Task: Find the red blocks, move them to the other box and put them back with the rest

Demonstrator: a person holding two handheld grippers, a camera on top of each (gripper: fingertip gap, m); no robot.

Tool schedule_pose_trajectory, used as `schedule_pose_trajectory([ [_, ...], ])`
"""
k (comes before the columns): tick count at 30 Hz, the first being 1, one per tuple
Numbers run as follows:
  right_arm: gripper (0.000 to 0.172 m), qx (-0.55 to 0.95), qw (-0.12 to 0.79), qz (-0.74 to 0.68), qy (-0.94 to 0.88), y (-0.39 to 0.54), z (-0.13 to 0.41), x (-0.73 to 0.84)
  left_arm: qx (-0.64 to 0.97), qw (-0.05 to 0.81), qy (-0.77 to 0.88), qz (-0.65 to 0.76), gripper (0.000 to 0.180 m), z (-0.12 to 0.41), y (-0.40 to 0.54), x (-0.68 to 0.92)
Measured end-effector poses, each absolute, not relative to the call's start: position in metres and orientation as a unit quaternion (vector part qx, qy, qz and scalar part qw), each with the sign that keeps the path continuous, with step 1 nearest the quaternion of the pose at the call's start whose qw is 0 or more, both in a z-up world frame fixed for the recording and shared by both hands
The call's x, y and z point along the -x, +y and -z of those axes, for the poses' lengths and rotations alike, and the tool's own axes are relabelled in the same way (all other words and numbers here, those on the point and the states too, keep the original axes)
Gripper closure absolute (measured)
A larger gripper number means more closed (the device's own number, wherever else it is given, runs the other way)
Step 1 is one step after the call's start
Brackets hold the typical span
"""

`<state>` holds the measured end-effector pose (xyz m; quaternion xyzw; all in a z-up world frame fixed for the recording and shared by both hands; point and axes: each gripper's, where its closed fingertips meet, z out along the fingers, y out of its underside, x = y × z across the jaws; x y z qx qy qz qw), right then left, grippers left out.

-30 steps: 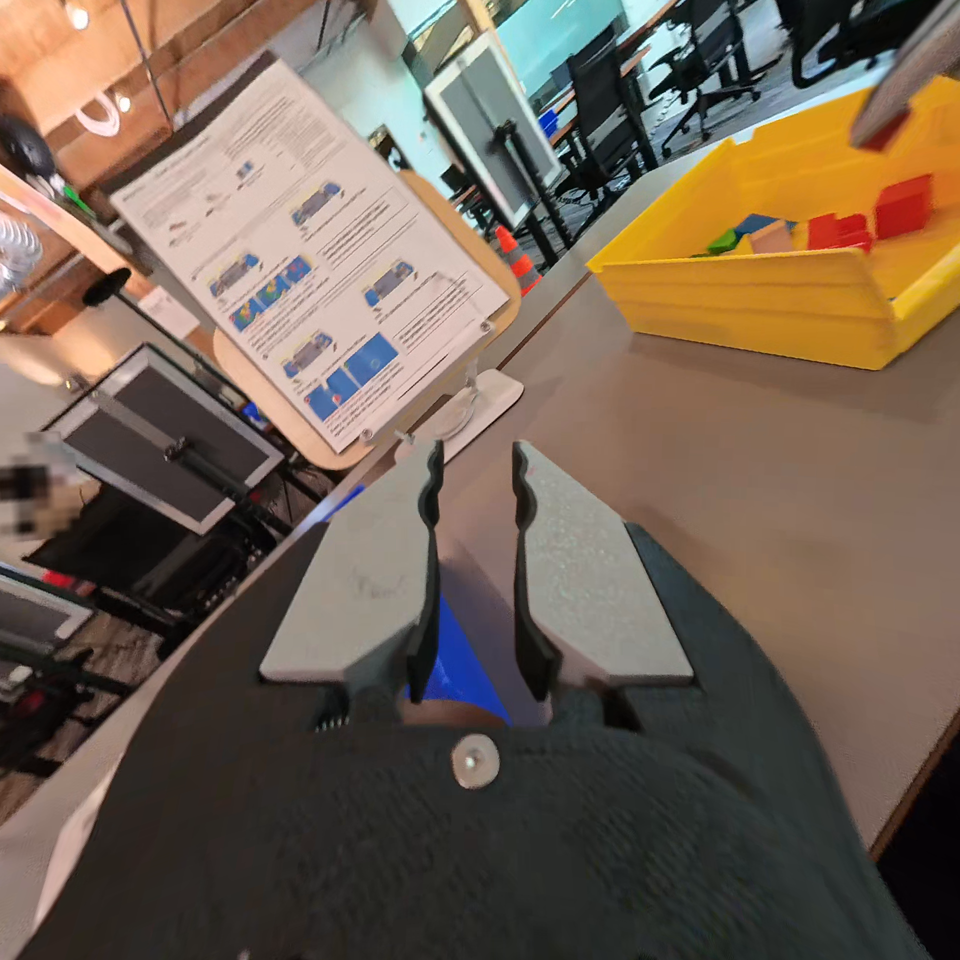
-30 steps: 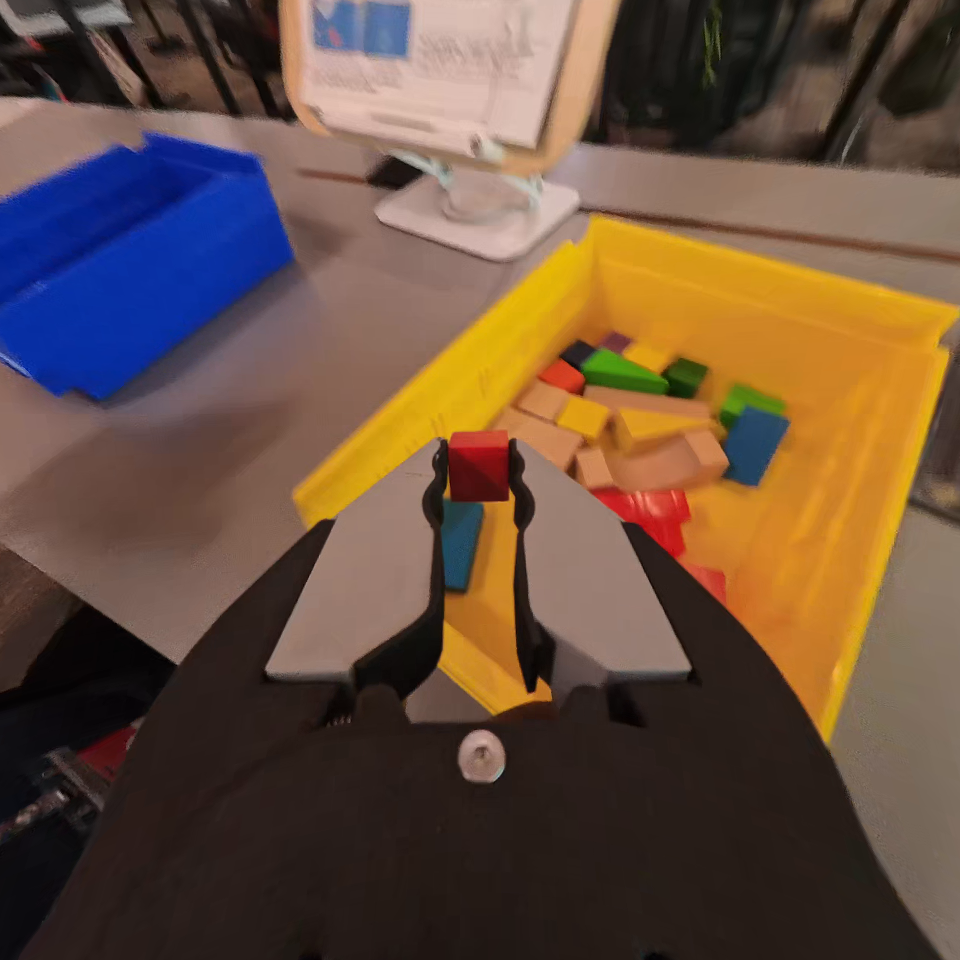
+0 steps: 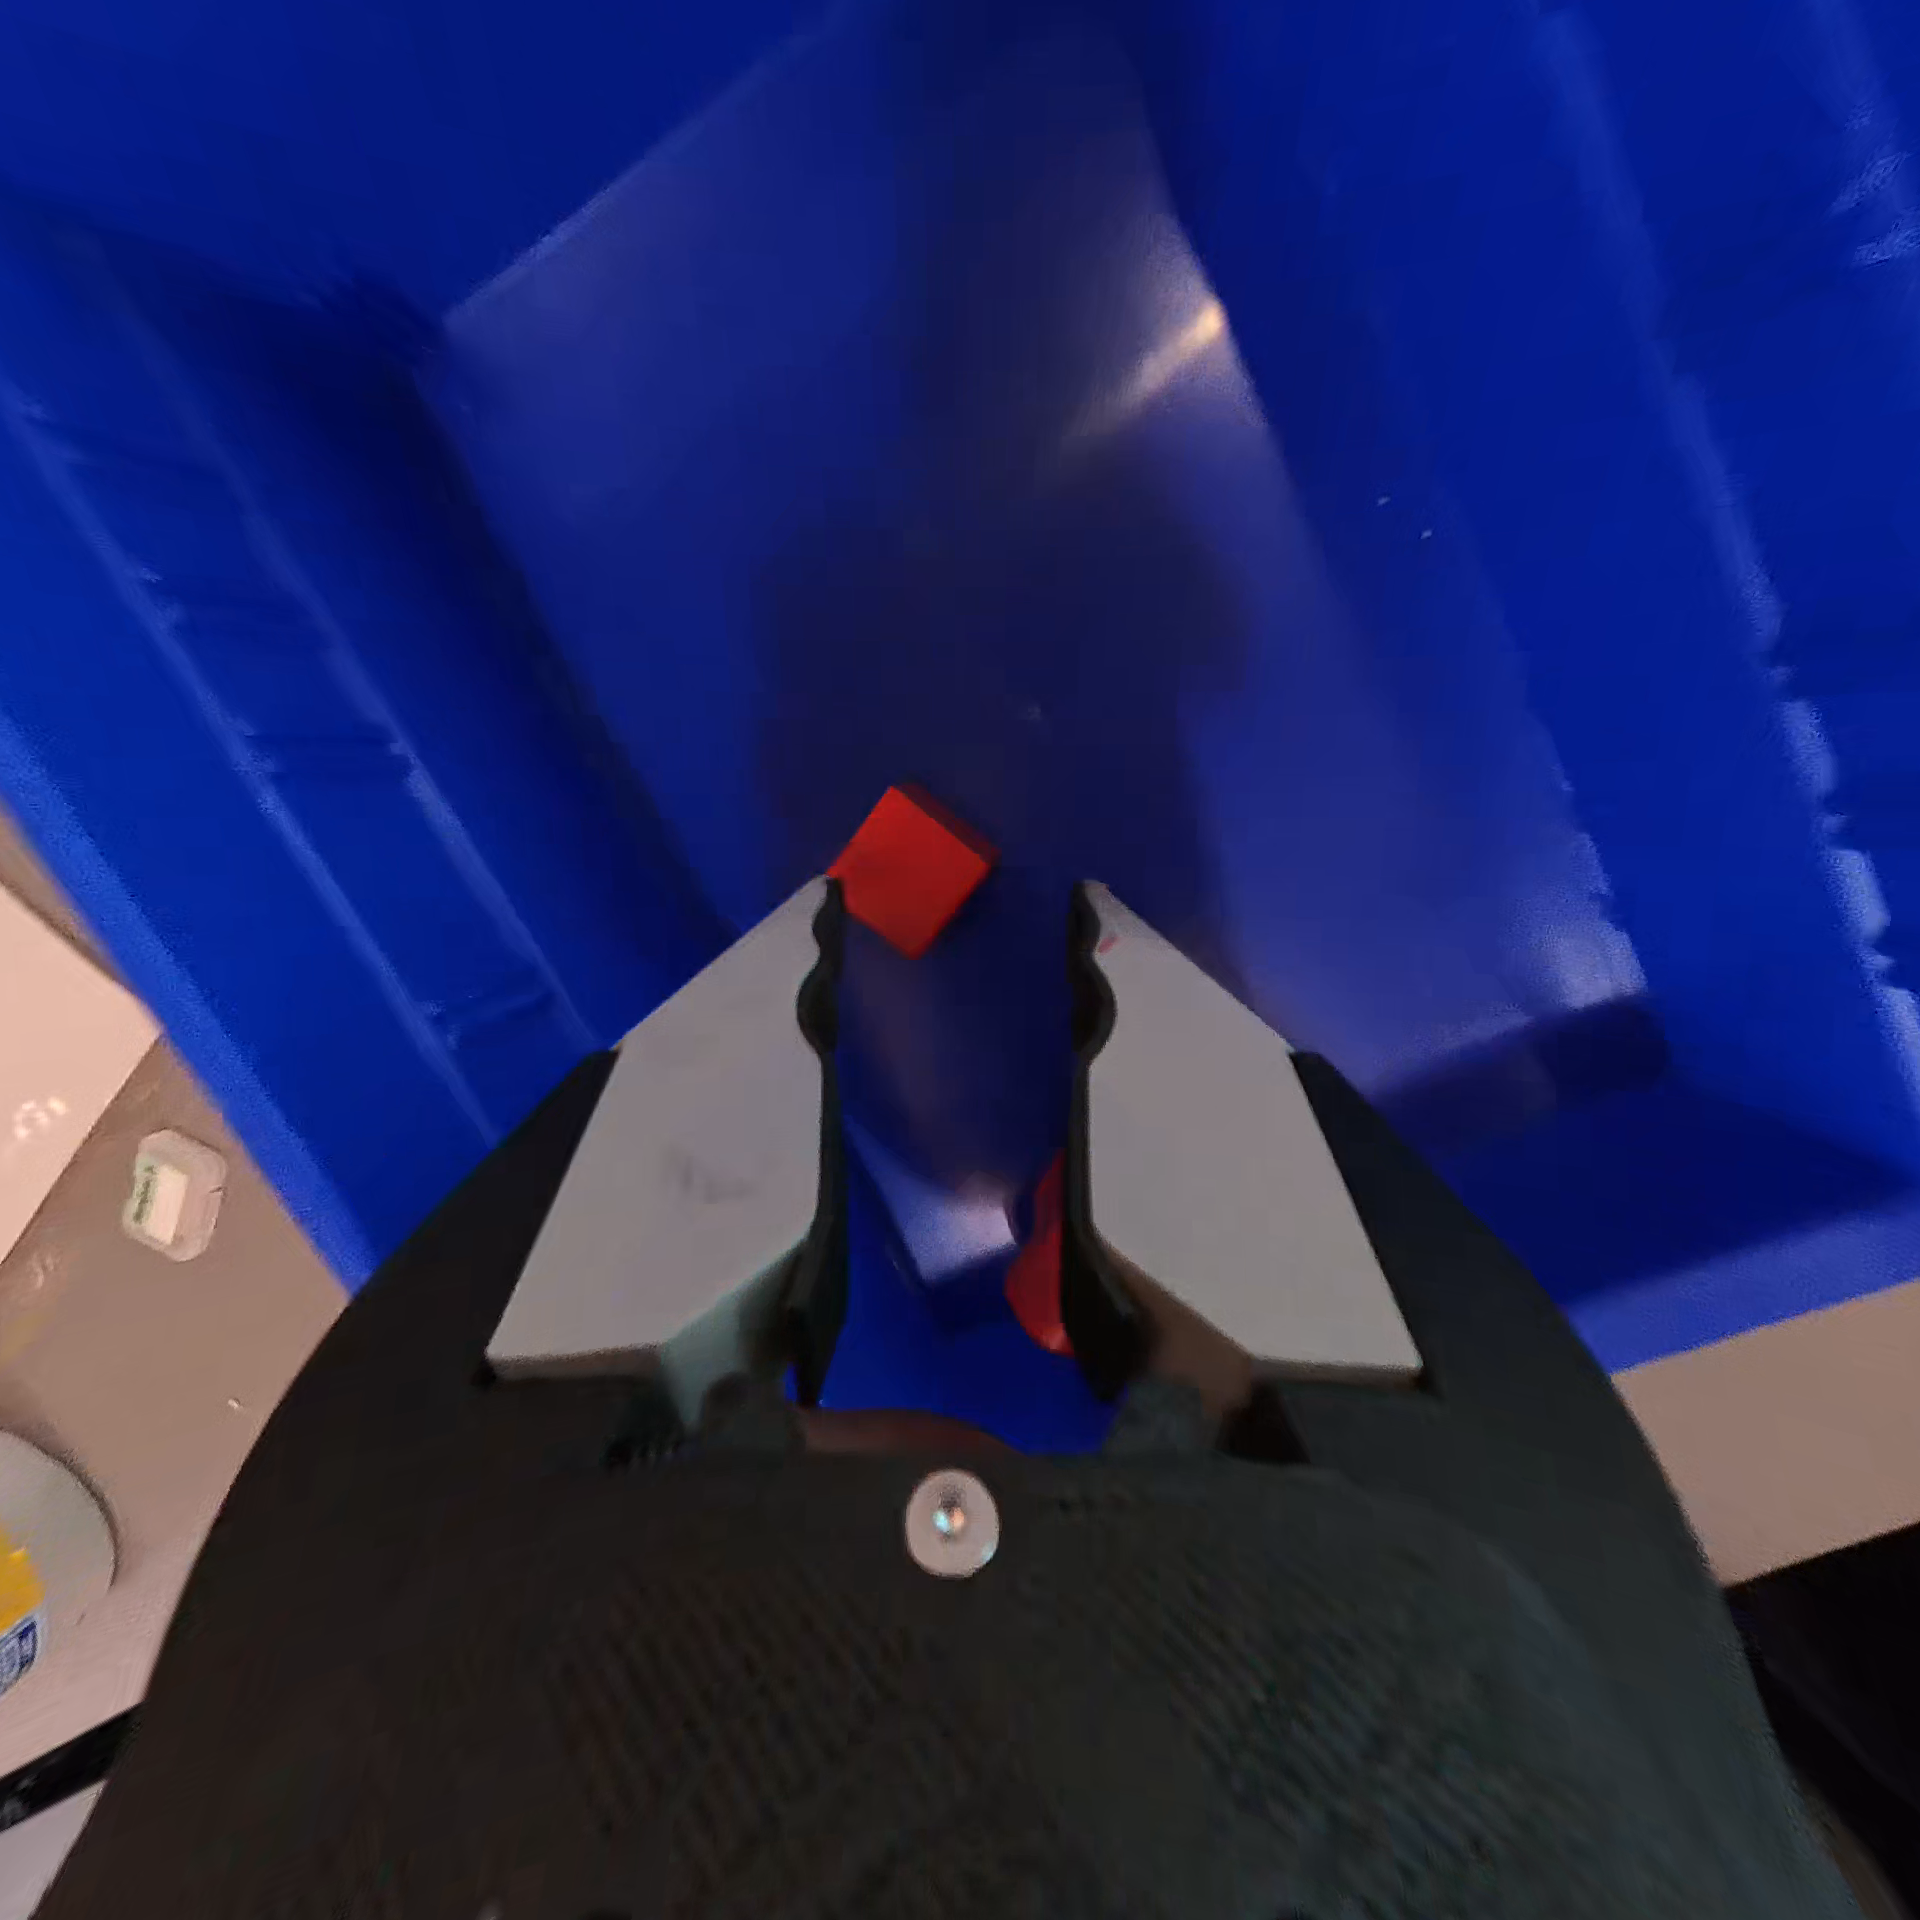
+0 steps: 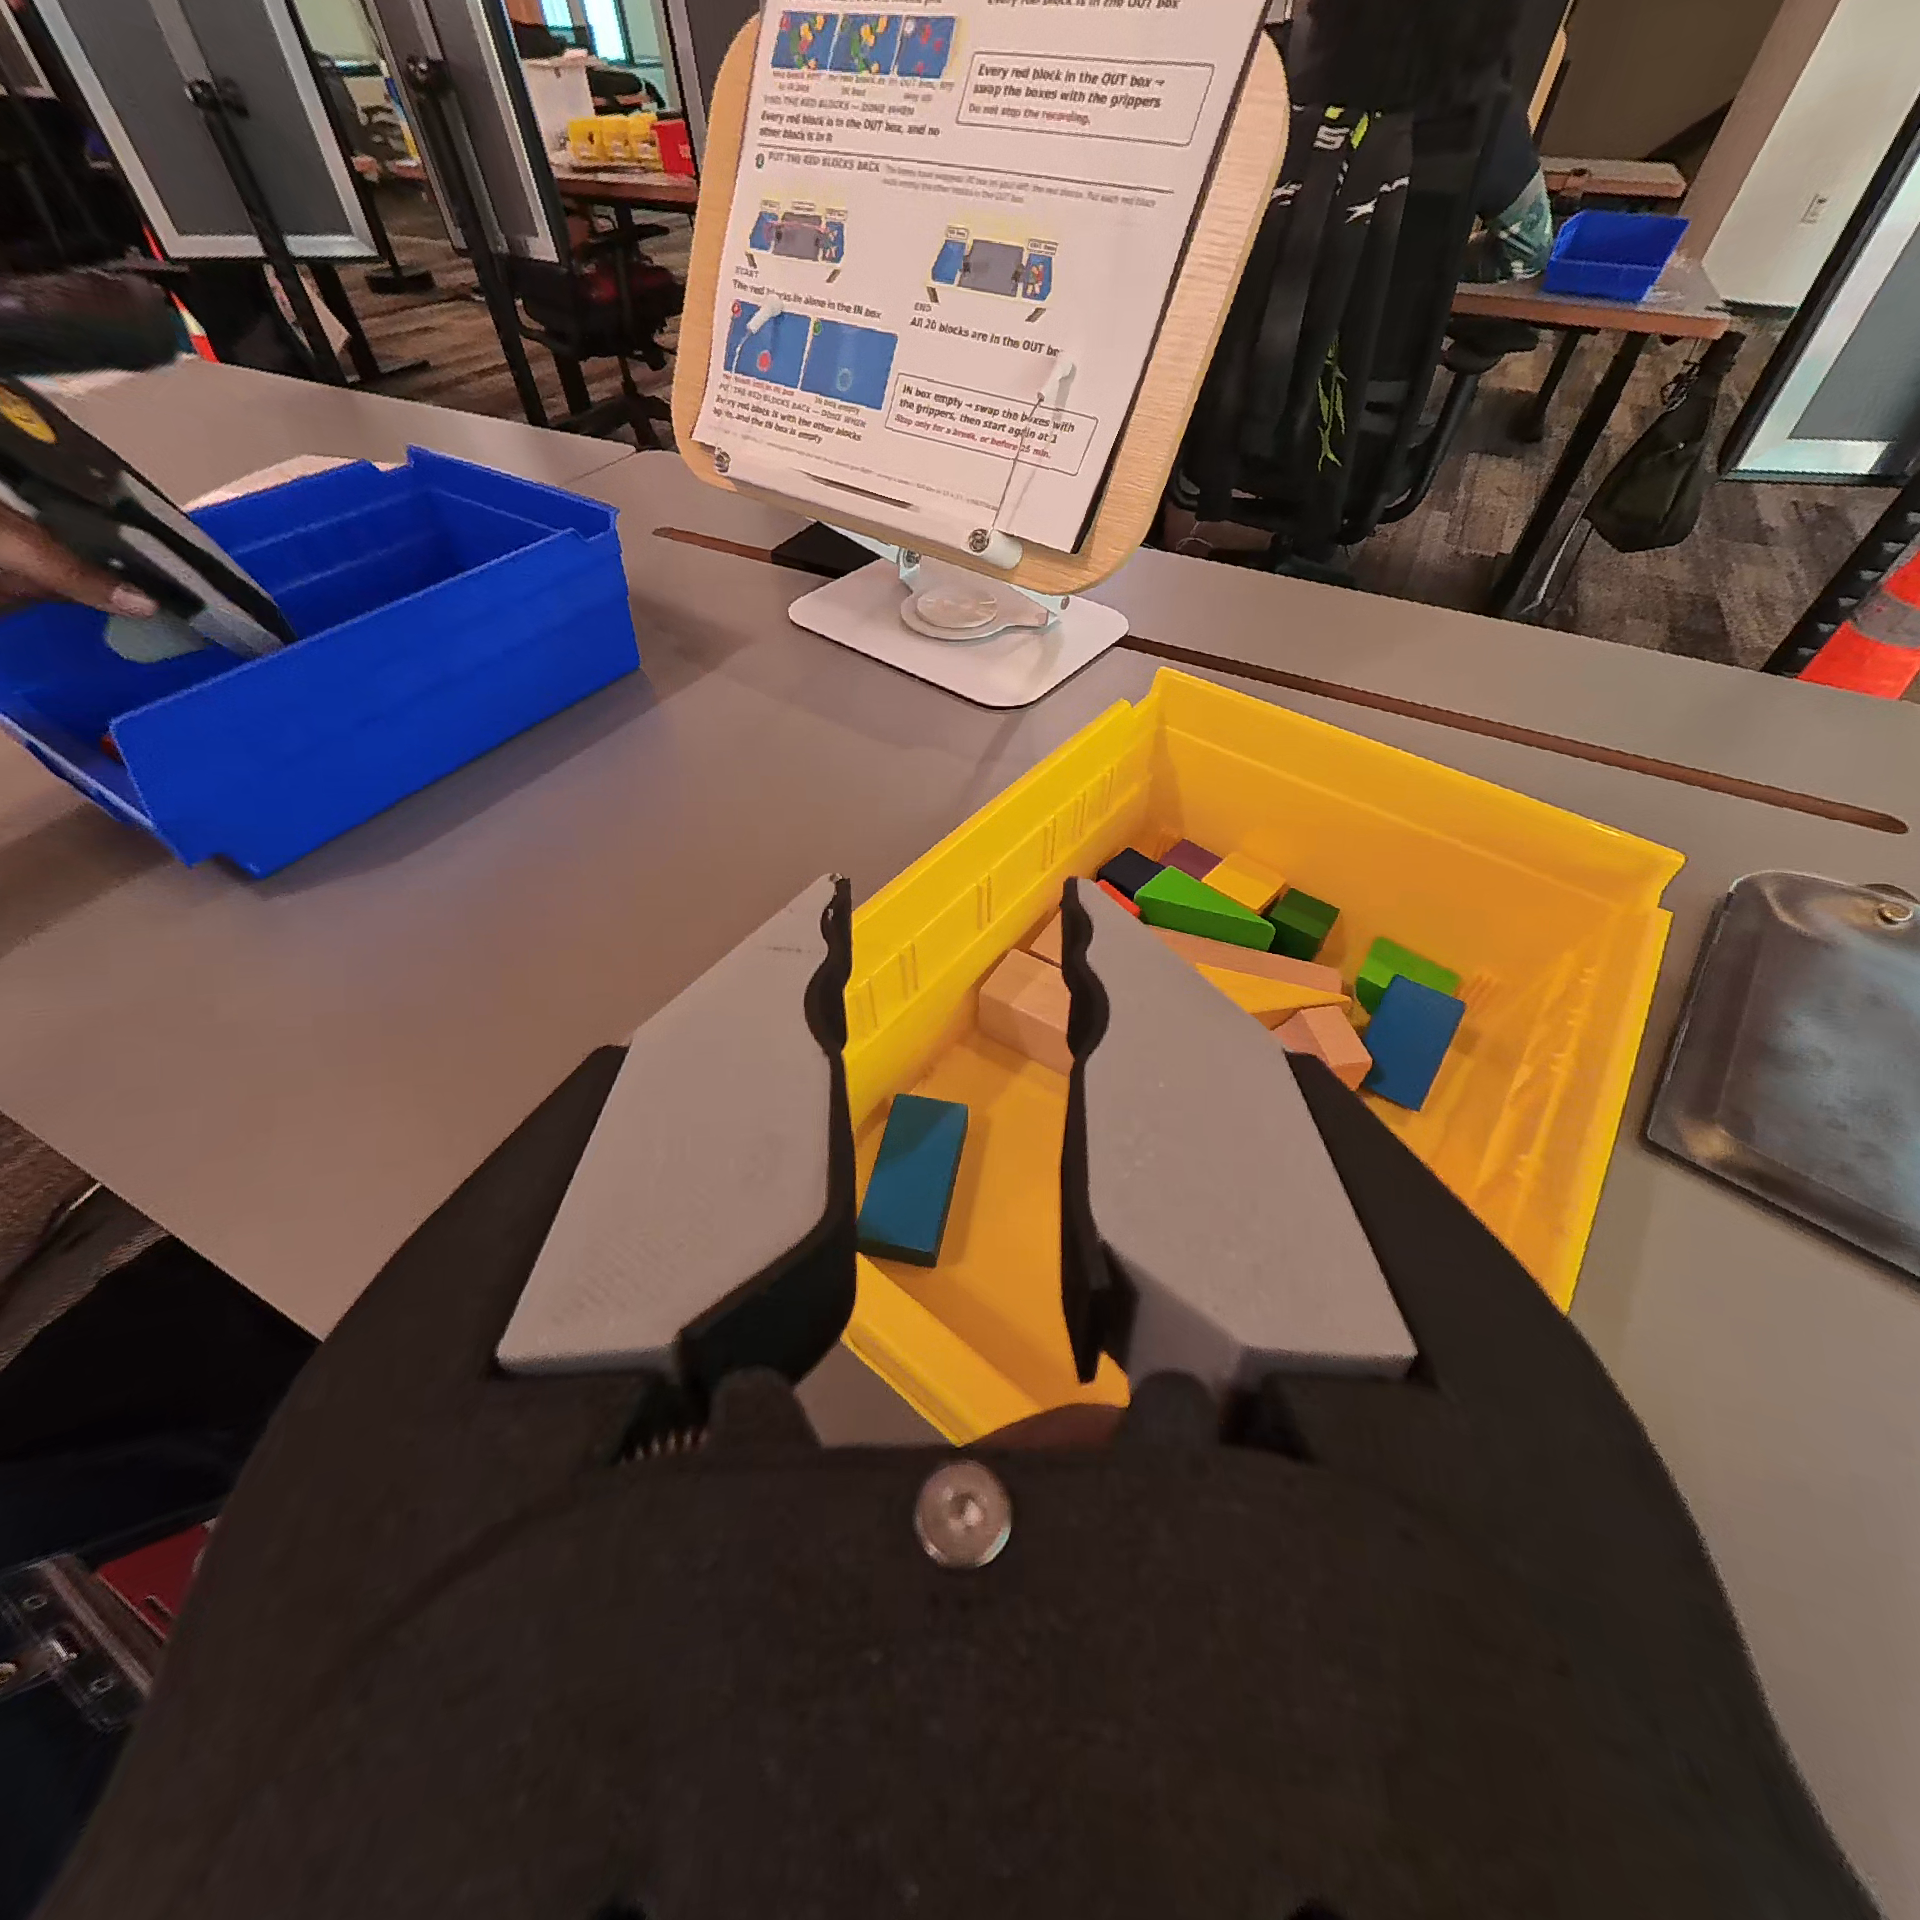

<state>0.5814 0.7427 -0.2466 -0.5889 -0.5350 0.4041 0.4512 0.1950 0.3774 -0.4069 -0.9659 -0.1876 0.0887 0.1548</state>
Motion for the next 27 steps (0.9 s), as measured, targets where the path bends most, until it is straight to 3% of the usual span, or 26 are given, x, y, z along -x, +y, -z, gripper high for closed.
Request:
schedule_pose_trajectory([
  [3,0.134,0.587,0.453,-0.405,-0.535,0.743,0.245,-0.583,0.975,0.098,-0.174,-0.093,0.135,0.427,0.368,-0.189],
  [4,0.134,0.587,0.454,-0.406,-0.534,0.744,0.244,-0.584,0.978,0.082,-0.17,-0.091,0.14,0.431,0.364,-0.19],
  [5,0.134,0.587,0.454,-0.407,-0.533,0.745,0.244,-0.585,0.979,0.075,-0.164,-0.096,0.156,0.432,0.363,-0.189],
  [7,0.134,0.587,0.455,-0.41,-0.53,0.746,0.242,-0.587,0.978,0.102,-0.149,-0.107,0.18,0.428,0.372,-0.189],
  [11,0.134,0.584,0.454,-0.413,-0.532,0.744,0.241,-0.587,0.97,0.15,-0.135,-0.136,0.18,0.415,0.385,-0.19],
  [19,0.134,0.577,0.447,-0.407,-0.549,0.733,0.244,-0.581,0.965,0.164,-0.075,-0.188,0.13,0.394,0.403,-0.187],
  [23,0.134,0.574,0.451,-0.402,-0.553,0.731,0.243,-0.58,0.956,0.201,-0.192,-0.096,0.118,0.4,0.427,-0.19],
  [27,0.134,0.574,0.452,-0.4,-0.554,0.732,0.244,-0.58,0.955,0.164,-0.215,-0.12,0.121,0.42,0.428,-0.174],
])
